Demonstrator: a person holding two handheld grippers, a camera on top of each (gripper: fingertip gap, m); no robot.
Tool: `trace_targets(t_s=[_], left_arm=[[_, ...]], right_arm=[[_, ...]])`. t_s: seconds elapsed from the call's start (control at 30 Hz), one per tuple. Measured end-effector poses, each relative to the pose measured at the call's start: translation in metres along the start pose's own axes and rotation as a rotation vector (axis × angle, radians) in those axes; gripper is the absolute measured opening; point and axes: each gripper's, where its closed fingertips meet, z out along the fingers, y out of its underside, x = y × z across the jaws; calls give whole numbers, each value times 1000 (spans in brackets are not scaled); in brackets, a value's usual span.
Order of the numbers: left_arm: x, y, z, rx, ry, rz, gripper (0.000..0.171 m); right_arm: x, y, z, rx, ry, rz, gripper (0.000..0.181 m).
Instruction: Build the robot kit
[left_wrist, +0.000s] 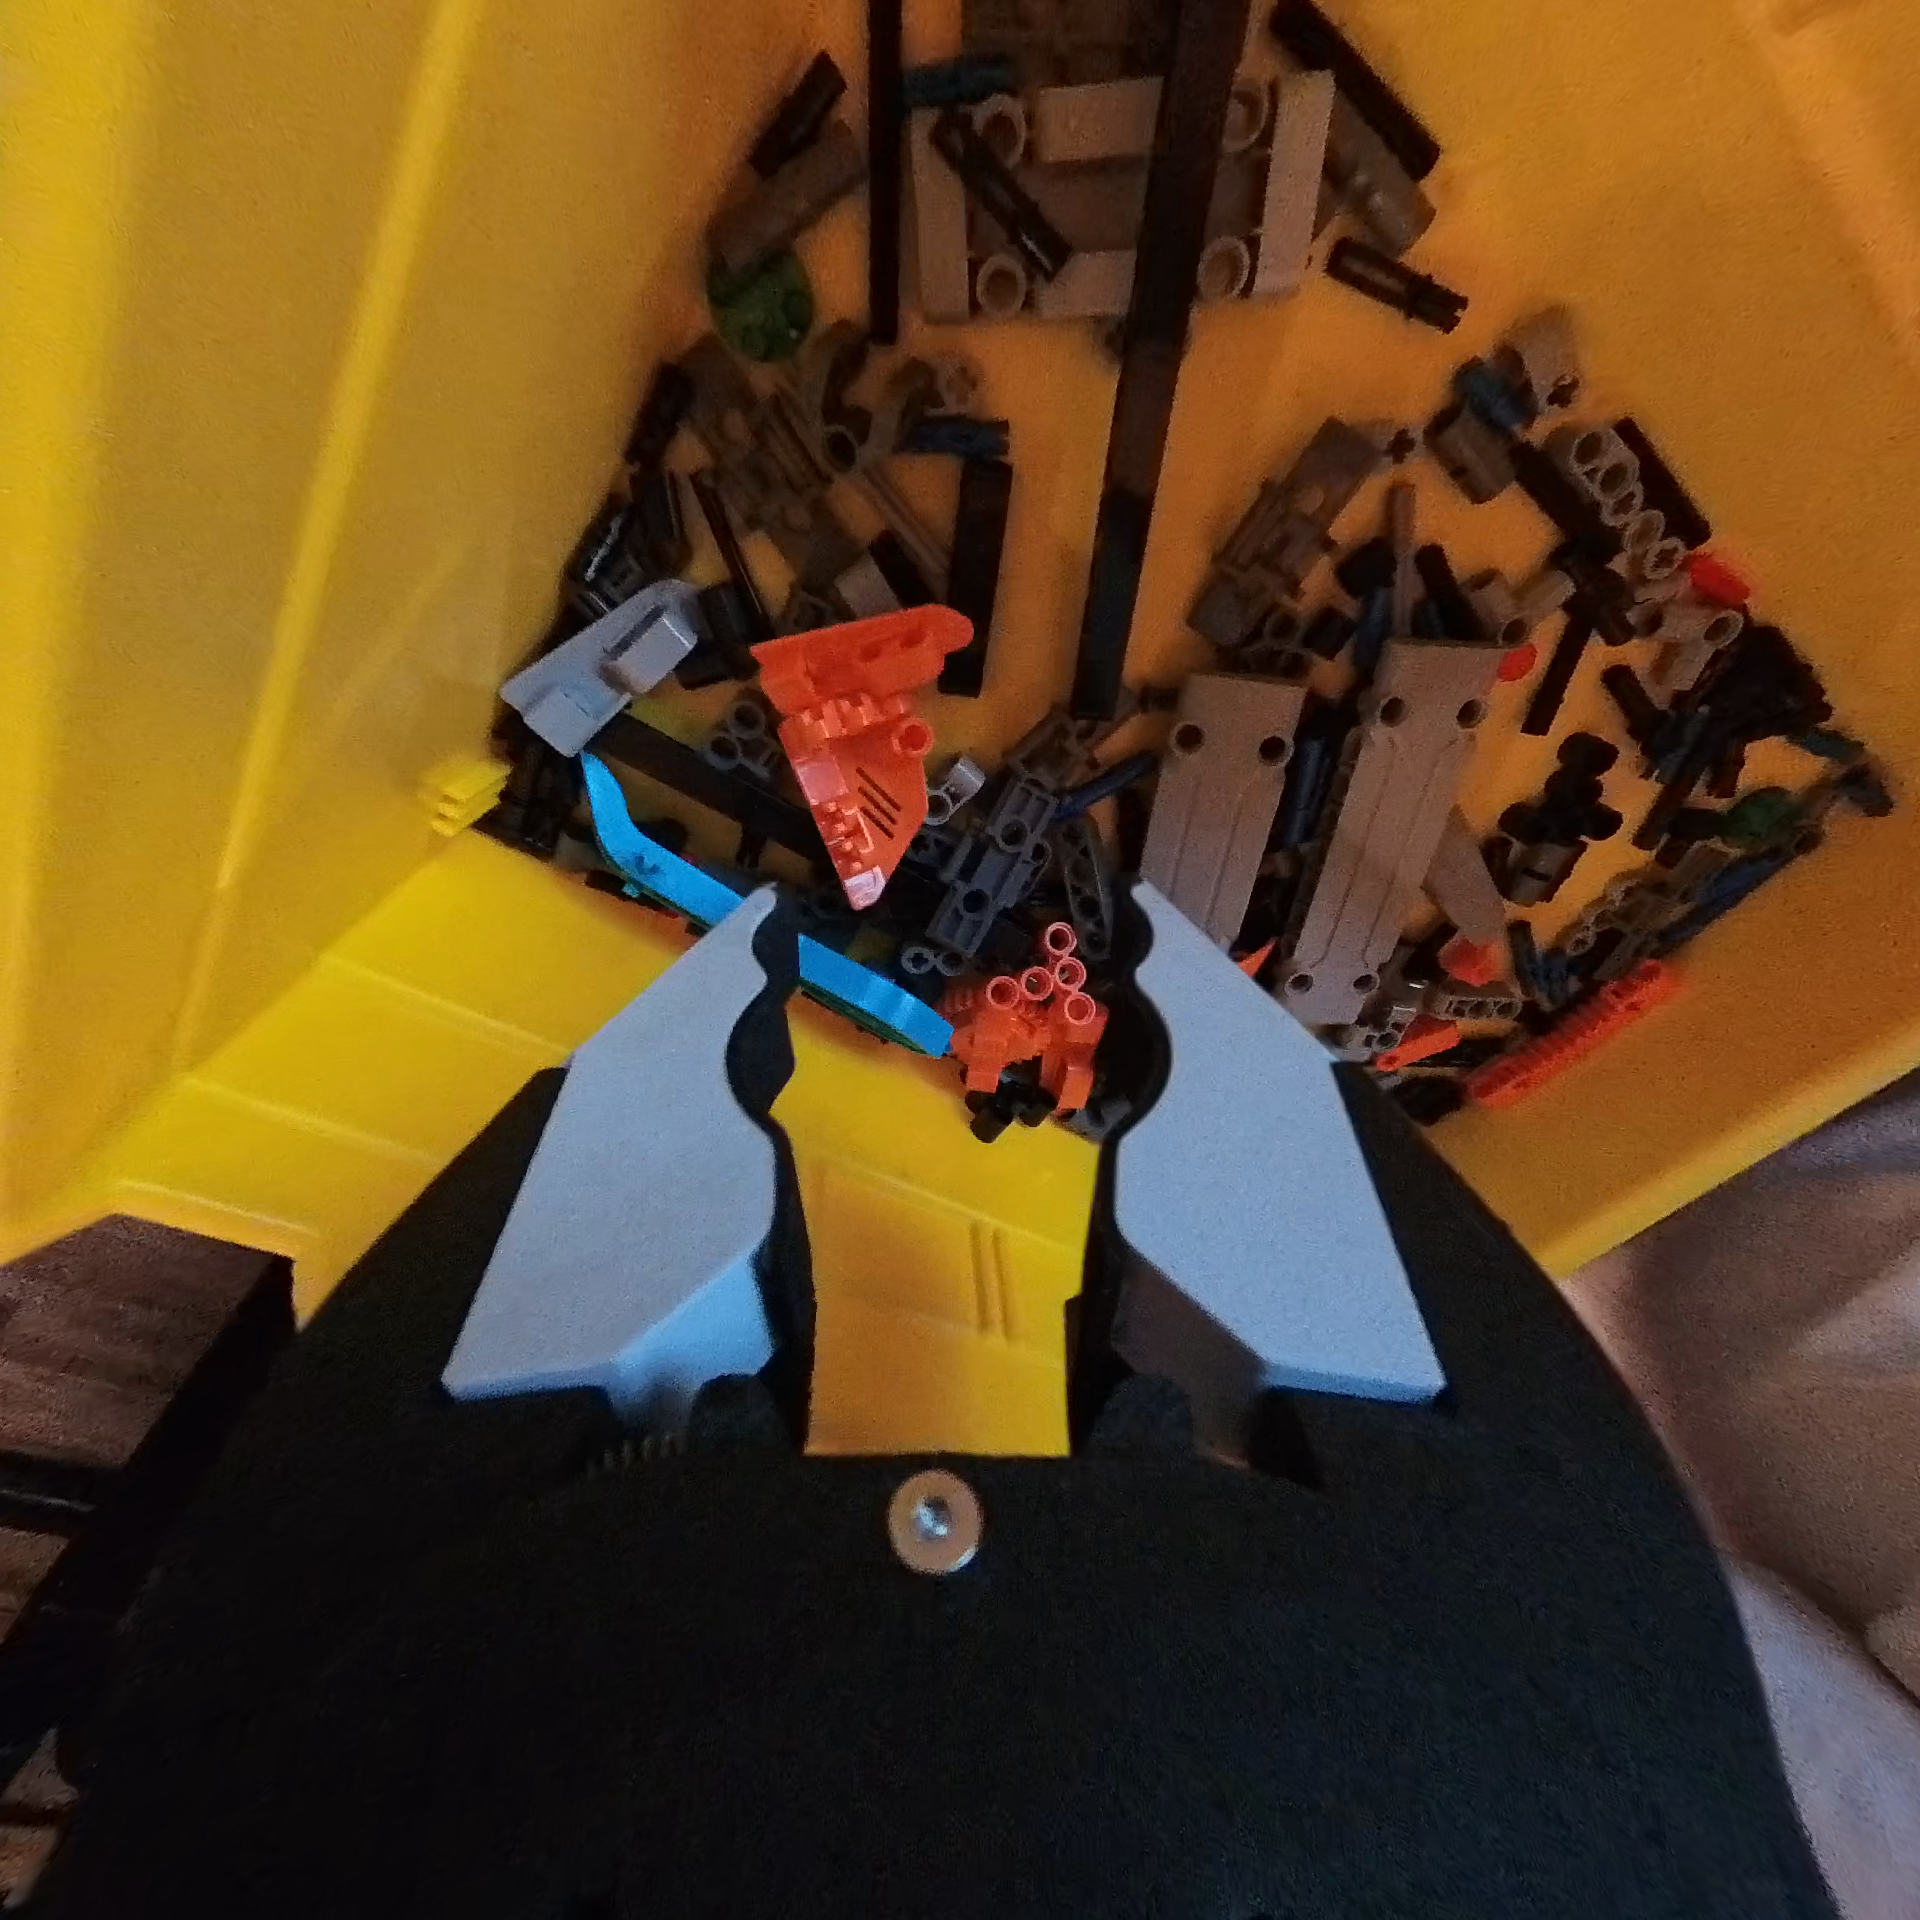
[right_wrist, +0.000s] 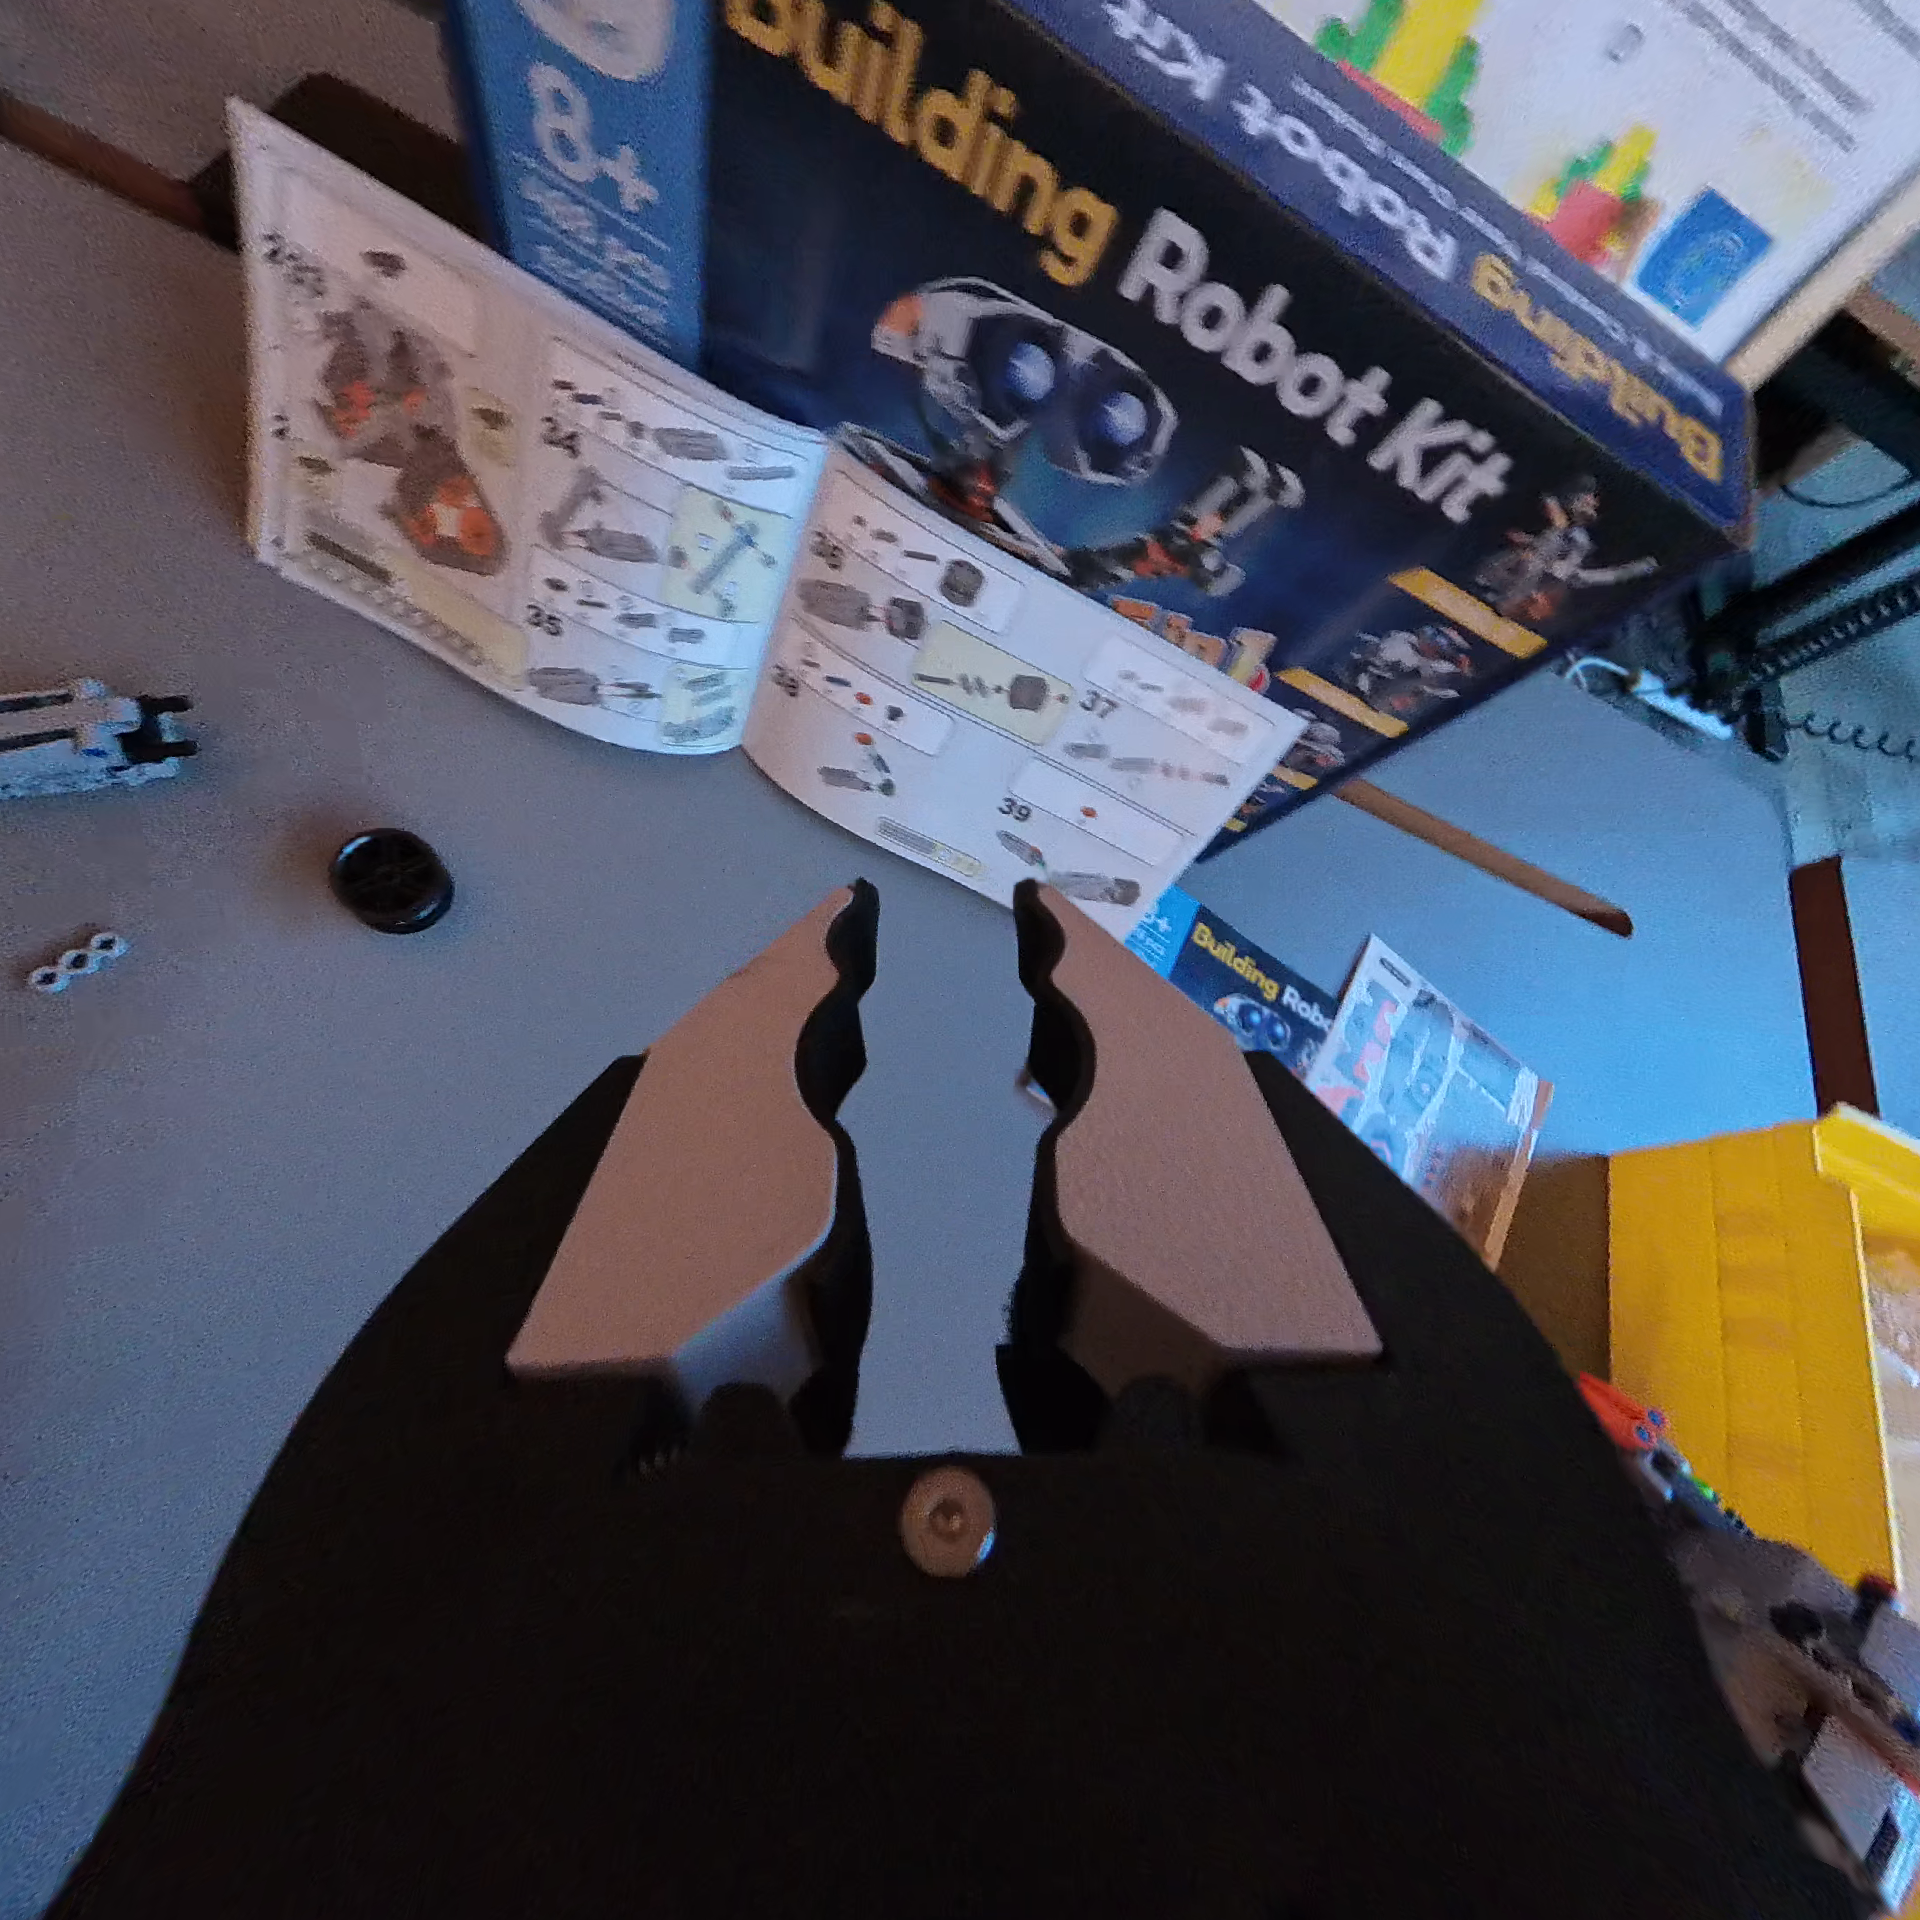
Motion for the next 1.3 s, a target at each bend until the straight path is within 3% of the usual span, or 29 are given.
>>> trace_targets(t_s=[0.2,0.37,0.6,1.0,1.1,1.3], left_arm=[[5,5,10,-50,41,-43,63],[7,8,18,-99,21,-7,68],[-3,10,20,-115,-60,93,48],[-3,7,21,-129,-78,171,32],[-3,4,19,-113,-85,200,16],[4,6,19,-123,-65,244,16]], right_arm=[[12,-1,0,53,0,79,27],[6,4,8,10,-25,67,27],[0,3,16,-21,-24,47,27],[-11,-6,25,-28,-37,-2,26],[-12,-10,26,-18,-37,-4,26],[-18,-14,27,-15,-44,-29,26]])
